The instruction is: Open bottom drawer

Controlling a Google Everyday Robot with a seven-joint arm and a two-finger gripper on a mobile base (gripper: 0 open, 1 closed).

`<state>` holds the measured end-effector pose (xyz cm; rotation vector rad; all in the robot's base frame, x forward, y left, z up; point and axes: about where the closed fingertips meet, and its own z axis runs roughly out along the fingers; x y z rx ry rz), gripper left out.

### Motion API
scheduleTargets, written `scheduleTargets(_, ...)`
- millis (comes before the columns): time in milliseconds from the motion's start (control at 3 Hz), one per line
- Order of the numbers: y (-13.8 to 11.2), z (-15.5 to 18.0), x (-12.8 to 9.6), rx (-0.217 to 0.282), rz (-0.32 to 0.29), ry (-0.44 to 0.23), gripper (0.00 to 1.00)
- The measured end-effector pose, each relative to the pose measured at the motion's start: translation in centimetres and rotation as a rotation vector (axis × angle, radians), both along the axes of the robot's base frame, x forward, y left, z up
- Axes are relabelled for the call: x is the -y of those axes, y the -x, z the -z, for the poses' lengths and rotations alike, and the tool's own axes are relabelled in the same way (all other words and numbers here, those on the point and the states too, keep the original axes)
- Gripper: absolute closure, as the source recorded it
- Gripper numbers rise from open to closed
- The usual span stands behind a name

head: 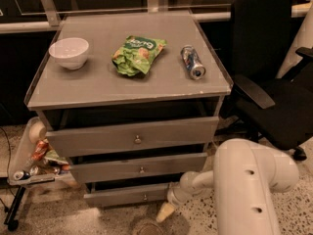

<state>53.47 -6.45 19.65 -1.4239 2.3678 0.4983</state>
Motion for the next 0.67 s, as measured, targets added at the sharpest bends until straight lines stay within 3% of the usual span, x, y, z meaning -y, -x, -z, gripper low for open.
scheduleTargets(333,5.3,-3.2,1.0,-0.076,0.020,-0.003,0.00)
scheduleTargets(667,8.7,-5.1,1.3,-0.114,0.017,-0.016,0.00)
